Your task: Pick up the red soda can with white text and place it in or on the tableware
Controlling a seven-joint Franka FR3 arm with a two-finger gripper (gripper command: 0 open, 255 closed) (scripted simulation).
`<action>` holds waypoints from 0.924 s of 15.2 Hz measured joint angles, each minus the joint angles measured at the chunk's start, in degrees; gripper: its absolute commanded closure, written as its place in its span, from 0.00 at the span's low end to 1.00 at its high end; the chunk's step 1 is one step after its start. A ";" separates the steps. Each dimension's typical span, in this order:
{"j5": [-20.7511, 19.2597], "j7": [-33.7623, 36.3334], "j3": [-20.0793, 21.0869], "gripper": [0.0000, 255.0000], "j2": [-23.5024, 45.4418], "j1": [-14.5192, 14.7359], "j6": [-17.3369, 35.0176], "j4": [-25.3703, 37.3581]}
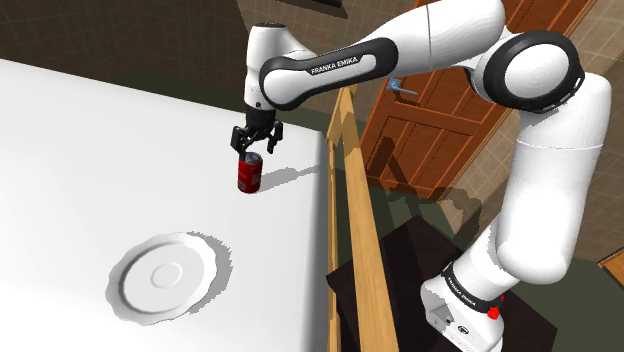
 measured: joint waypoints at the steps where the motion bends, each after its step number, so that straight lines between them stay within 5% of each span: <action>1: -0.24 0.17 -0.12 0.00 0.91 0.21 0.23 0.67; 14: -1.53 1.10 -0.81 0.00 4.42 0.90 4.37 -0.07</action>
